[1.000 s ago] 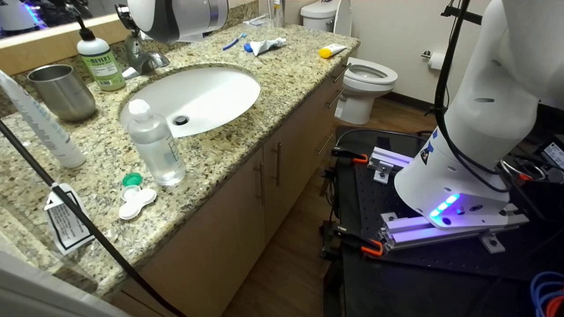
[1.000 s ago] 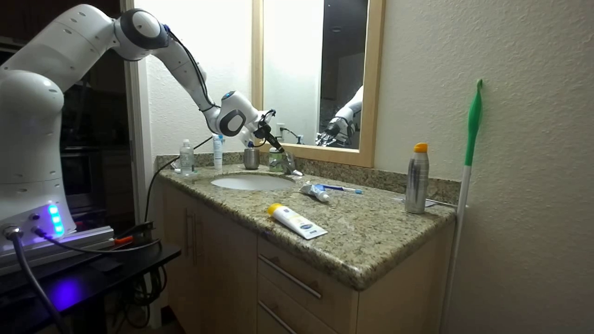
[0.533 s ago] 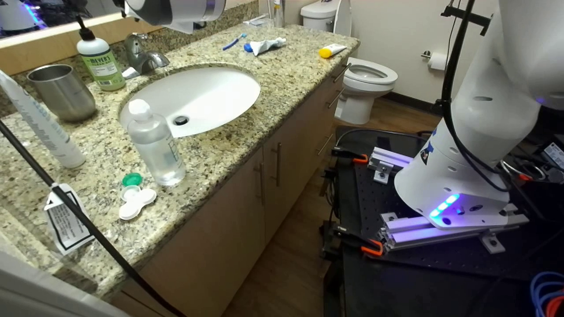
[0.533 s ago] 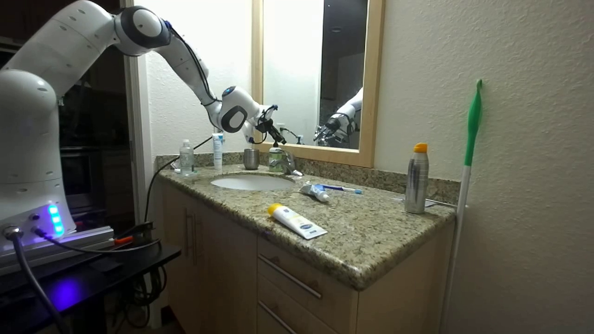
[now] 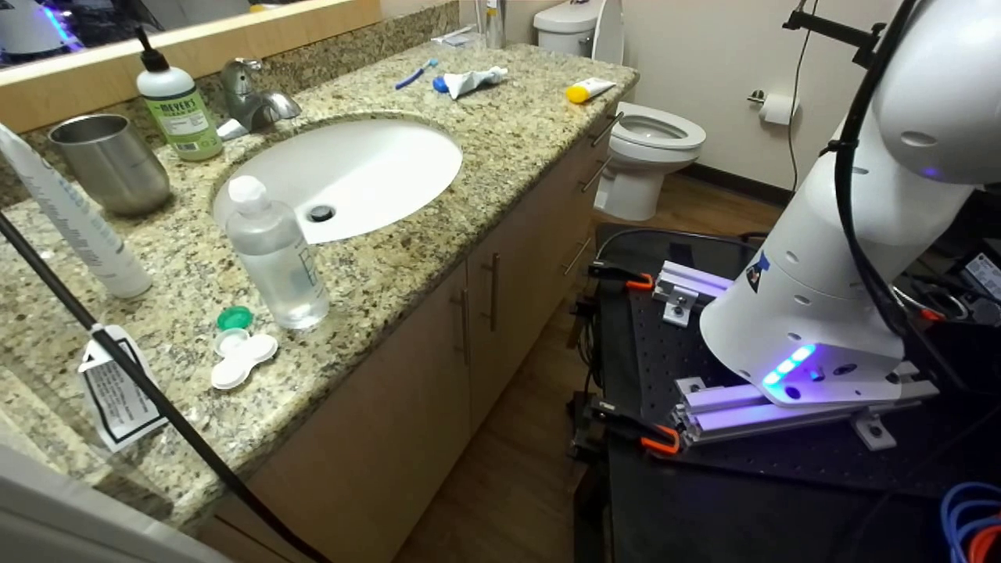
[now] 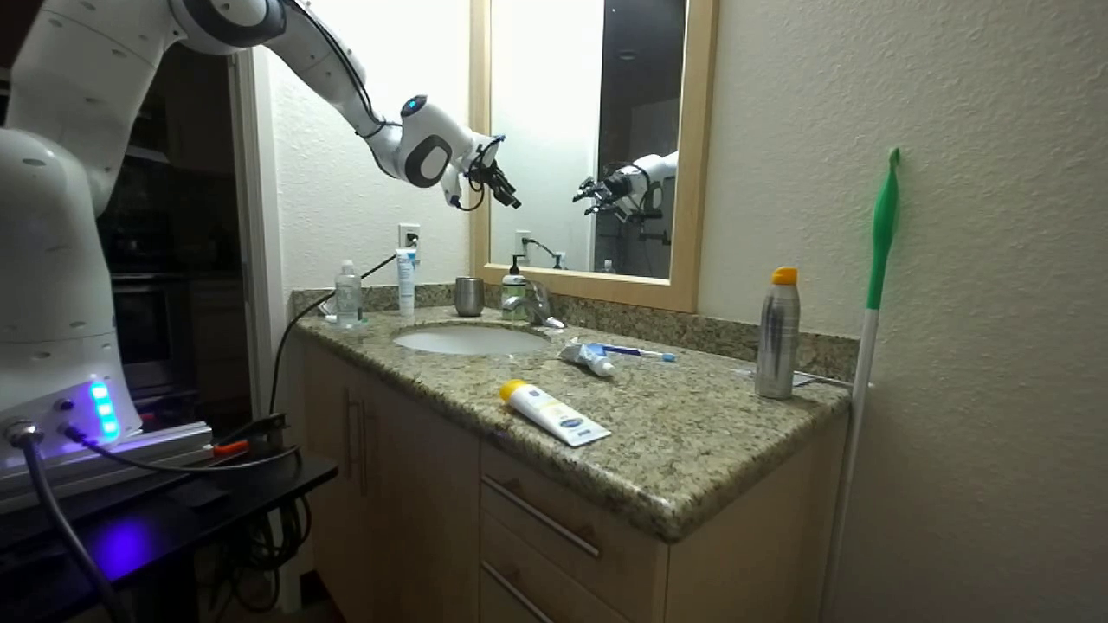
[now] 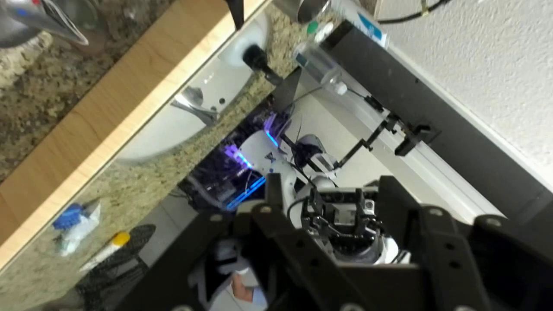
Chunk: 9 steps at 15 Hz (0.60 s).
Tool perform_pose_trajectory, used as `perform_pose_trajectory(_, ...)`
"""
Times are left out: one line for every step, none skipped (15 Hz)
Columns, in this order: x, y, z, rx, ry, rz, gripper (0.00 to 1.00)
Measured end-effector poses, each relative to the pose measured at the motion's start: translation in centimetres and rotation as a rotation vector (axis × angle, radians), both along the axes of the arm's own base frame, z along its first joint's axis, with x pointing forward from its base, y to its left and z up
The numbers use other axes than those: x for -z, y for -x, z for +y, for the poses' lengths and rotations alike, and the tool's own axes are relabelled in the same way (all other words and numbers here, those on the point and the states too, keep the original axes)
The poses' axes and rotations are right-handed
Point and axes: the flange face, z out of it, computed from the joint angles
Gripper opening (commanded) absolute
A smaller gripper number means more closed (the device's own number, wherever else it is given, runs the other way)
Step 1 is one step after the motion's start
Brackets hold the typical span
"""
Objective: Push the faucet handle upwards
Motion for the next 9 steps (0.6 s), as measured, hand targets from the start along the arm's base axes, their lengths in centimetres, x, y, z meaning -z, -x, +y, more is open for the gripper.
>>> perform_pose_trajectory(0.0,0.3,0.1,-0.015,-0.020,0.049,0.98)
perform_pose_trajectory(0.3,0.8,0.0,-0.024,-0.037,0.103,1.00)
perform_pose_trajectory(0.9,1.3,-0.4,-0.030,-0.052,0.160,1.00)
perform_pose_trajectory(1.7,1.9,-1.1,-0.028,-0.058,0.214,1.00)
perform_pose_trajectory(2.7,2.7,-2.0,-0.018,-0.067,0.269,1.00)
perform_pose_trajectory(3.8,3.4,-2.8,-0.014,-0.072,0.327,1.00)
perform_pose_trajectory(4.9,4.0,-3.4,-0.015,-0.074,0.385,1.00)
perform_pose_trajectory(6.2,4.4,-3.5,-0.023,-0.079,0.443,1.00)
perform_pose_trajectory(7.2,4.6,-3.4,-0.031,-0.083,0.481,1.00)
